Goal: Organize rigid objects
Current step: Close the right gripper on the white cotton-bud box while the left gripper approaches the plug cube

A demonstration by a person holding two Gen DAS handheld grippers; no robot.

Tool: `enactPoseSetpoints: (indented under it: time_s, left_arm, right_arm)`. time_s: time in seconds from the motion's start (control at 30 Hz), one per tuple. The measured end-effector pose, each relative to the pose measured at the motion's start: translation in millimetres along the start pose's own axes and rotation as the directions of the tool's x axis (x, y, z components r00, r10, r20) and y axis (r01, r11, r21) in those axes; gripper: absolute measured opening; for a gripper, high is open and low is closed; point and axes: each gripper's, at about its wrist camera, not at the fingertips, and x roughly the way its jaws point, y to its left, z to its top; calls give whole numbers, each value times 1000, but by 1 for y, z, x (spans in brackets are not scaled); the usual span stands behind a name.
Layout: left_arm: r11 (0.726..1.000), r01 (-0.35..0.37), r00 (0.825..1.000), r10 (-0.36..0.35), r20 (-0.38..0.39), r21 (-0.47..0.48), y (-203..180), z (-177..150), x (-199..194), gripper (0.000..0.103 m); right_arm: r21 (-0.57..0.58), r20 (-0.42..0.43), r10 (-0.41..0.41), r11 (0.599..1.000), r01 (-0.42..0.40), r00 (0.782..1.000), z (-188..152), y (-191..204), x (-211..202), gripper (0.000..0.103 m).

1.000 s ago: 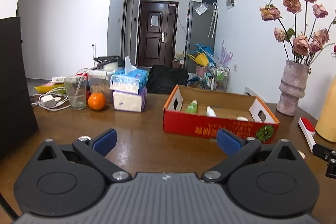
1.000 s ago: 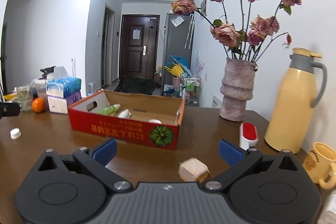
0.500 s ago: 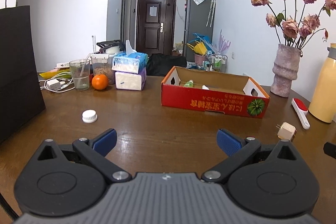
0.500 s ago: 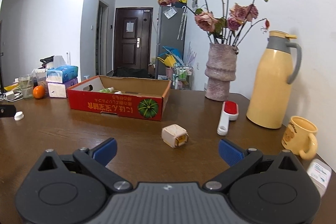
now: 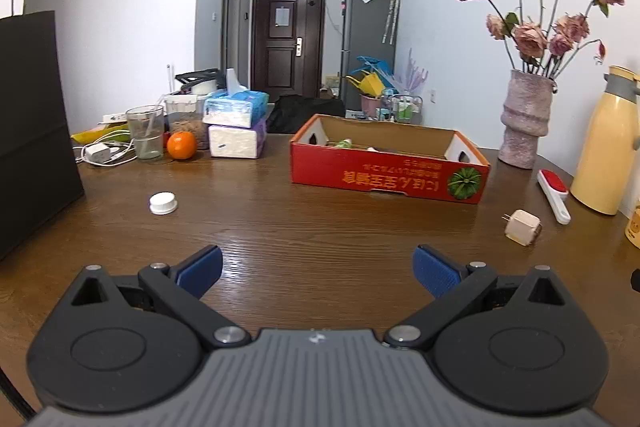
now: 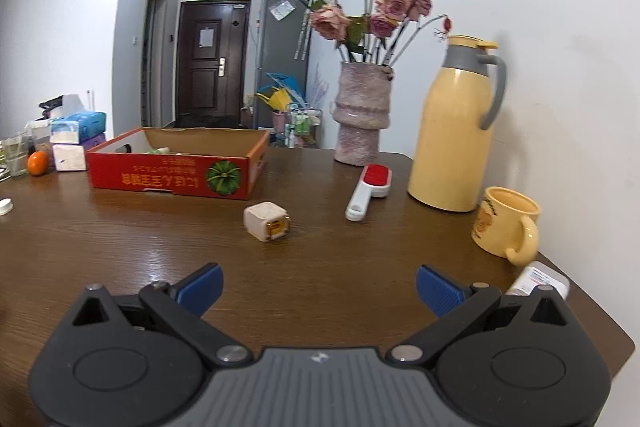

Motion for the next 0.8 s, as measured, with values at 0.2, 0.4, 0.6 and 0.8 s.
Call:
enactPoseSetpoints:
  time_s: [0.2, 0.4, 0.6, 0.8]
  left_arm:
    - [999, 34, 999, -34, -4, 20, -20, 0, 2, 103]
    - [997, 65, 998, -65, -15, 31, -38, 1, 10, 103]
    - [995, 87, 996, -86, -27, 46, -54, 2, 18, 103]
    - [991, 113, 993, -111, -40, 67, -71, 2, 29, 103]
  right_arm:
    - [12, -4, -55, 998, 55, 998, -5, -18, -1, 103]
    - [34, -28, -111, 993, 112, 993, -11, -40, 5, 103]
    - [60, -48, -147, 987, 150, 988, -16, -60, 13, 103]
    - [84, -70, -190, 977, 195, 979, -23, -81, 22, 103]
